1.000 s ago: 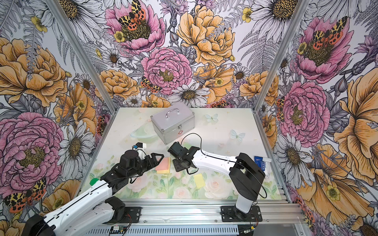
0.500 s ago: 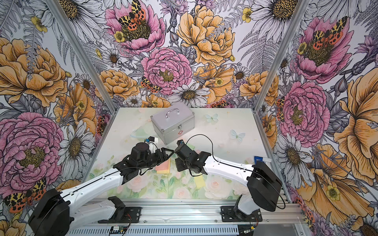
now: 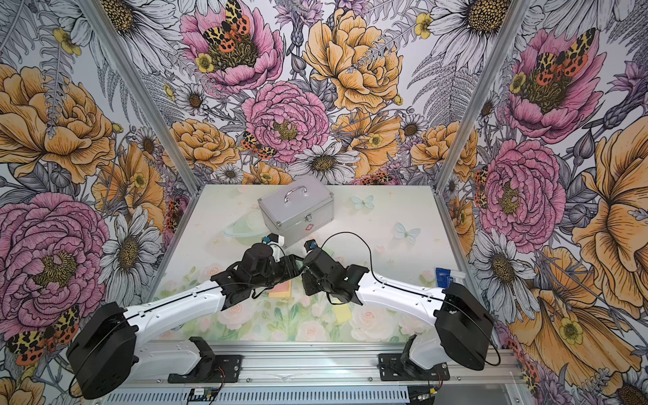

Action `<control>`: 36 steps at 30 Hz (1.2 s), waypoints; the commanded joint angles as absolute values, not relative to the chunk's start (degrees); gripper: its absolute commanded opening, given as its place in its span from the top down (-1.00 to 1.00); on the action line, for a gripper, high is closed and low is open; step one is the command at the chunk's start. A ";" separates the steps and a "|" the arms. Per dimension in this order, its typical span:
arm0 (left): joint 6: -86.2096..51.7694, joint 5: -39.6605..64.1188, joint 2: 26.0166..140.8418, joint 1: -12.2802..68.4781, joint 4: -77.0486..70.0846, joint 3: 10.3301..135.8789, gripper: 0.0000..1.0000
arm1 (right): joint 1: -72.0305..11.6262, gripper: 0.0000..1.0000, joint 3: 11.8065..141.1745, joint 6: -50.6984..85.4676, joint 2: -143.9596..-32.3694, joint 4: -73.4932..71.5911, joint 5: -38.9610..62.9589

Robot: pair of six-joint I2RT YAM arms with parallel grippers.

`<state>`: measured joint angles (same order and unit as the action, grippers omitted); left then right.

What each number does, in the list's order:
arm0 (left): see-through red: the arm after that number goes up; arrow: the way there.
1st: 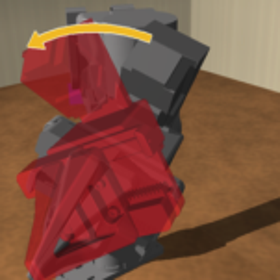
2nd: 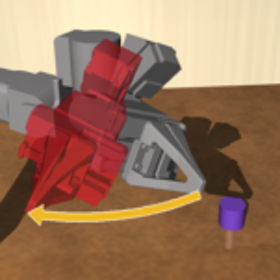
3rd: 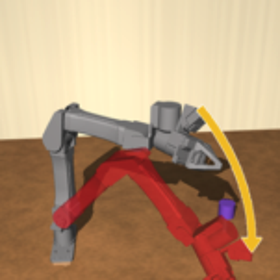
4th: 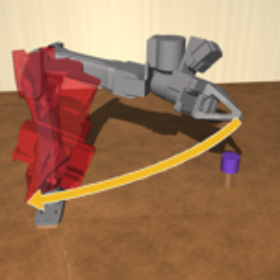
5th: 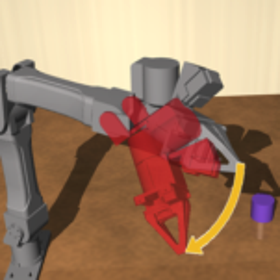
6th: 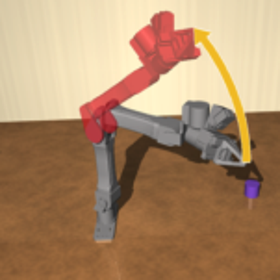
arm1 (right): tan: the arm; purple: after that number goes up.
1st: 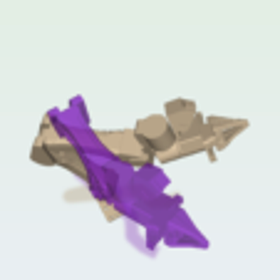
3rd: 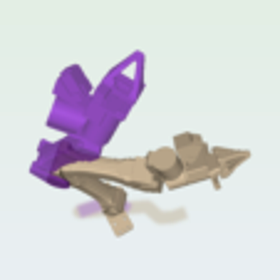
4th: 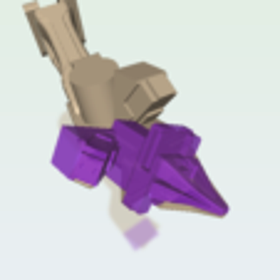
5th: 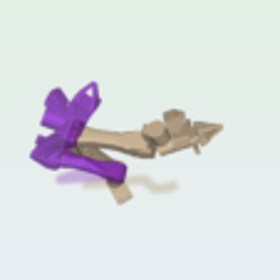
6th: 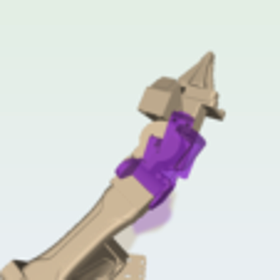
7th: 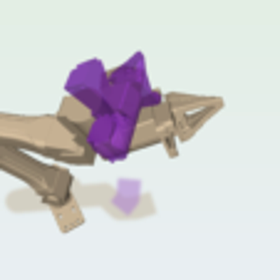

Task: Tear off pages from different memo pads
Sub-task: Adjust the memo pad.

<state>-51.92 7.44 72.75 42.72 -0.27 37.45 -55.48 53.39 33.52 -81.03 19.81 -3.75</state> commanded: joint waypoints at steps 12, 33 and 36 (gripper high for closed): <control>-46.40 -2.67 75.33 46.74 5.46 41.89 0.23 | -58.76 0.98 52.48 29.08 -78.66 16.43 -8.74; -43.82 2.95 76.15 43.29 8.62 43.33 1.00 | -51.59 0.04 47.22 22.19 -76.75 12.96 9.39; -44.02 3.33 76.29 43.24 8.19 43.33 1.00 | -51.57 0.07 46.70 23.13 -78.54 7.91 11.34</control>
